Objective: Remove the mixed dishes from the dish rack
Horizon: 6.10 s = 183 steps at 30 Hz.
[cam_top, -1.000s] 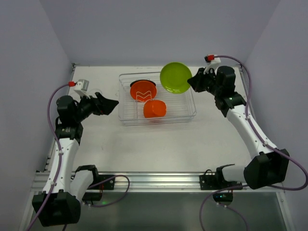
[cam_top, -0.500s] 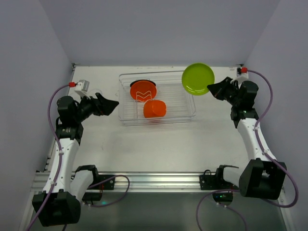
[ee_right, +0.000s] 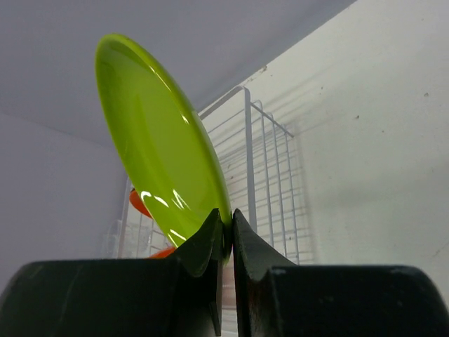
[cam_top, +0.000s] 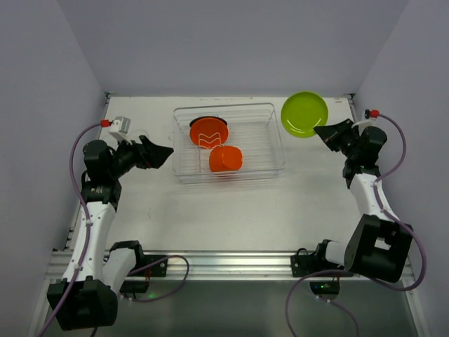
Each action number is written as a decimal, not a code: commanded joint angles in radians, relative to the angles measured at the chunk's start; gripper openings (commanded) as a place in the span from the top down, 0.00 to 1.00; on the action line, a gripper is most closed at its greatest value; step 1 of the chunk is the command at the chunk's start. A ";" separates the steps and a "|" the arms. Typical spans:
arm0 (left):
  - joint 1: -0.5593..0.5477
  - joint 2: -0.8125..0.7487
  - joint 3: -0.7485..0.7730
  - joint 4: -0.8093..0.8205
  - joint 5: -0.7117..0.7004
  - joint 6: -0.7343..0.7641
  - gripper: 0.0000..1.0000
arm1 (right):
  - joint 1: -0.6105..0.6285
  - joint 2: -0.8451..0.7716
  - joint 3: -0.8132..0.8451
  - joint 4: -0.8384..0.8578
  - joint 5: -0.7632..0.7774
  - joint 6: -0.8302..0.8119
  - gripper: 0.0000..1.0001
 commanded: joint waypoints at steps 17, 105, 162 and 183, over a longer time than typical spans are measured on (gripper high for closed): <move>-0.003 -0.012 -0.008 0.035 0.023 0.000 0.00 | -0.035 0.422 0.054 0.346 0.020 0.313 1.00; -0.003 -0.020 -0.011 0.049 0.055 -0.019 0.00 | 0.019 0.796 0.655 -0.570 0.189 0.122 0.45; 0.001 -0.027 -0.022 0.052 0.045 -0.016 0.00 | 0.589 0.511 0.812 -0.447 -0.058 -0.762 0.10; 0.001 -0.021 -0.022 0.050 0.055 -0.017 0.00 | 0.700 0.769 0.981 -0.501 0.157 -0.992 0.20</move>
